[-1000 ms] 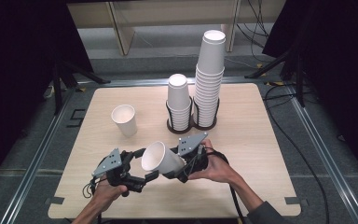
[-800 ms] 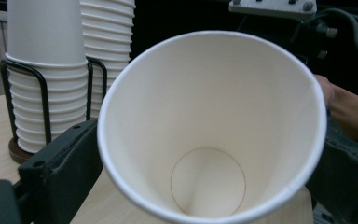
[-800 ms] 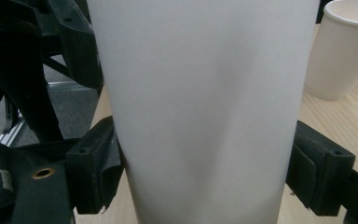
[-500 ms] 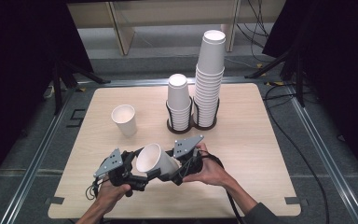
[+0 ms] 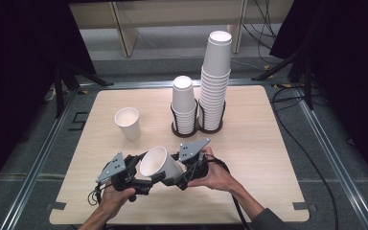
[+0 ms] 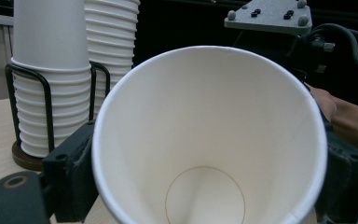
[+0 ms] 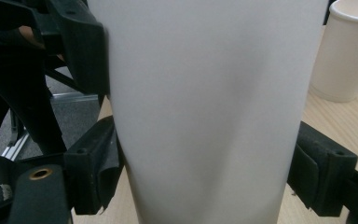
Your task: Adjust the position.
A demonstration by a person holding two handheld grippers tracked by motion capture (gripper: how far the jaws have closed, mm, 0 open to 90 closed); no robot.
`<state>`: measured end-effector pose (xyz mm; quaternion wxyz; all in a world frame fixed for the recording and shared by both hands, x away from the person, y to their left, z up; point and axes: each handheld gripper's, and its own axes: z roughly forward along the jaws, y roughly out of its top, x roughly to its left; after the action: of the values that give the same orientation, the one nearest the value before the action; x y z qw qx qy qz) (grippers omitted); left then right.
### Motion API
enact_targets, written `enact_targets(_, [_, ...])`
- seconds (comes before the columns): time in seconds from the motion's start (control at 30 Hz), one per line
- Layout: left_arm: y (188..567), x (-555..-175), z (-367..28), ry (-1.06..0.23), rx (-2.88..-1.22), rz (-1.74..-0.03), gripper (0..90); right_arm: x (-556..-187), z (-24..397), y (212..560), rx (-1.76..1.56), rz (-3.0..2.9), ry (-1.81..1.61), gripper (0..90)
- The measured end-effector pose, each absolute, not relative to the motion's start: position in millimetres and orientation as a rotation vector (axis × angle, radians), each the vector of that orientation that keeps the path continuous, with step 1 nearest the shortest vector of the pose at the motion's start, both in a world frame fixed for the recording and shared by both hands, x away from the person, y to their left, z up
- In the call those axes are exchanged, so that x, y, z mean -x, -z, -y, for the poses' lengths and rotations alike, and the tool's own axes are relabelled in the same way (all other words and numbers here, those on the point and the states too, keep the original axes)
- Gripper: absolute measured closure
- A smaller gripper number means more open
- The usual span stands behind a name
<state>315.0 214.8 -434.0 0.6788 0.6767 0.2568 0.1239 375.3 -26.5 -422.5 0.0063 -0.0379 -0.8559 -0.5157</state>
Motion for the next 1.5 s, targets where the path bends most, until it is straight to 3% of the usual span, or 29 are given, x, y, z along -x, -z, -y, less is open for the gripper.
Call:
enact_targets(0.23, [431.9, -315.7, -217.8, -0.317, -1.537, -0.597, 13.8, -377.0, 27.2, 424.8, 0.179, 2.702, 1.586, 15.6])
enact_targets(0.53, [427.7, -323.8, -235.2, -0.487, -1.643, -0.734, 13.7, -381.9, 46.3, 425.4, 0.3, 2.799, 1.54, 16.2])
enact_targets(1.0, [431.3, -334.9, -252.4, -0.648, -1.7, -0.864, 13.7, -381.1, 77.3, 428.2, 0.461, 2.909, 1.461, 17.3])
enact_targets(1.5, [435.9, -344.1, -261.8, -0.69, -1.703, -0.963, 13.7, -372.1, 92.4, 437.5, 0.515, 2.971, 1.384, 17.7])
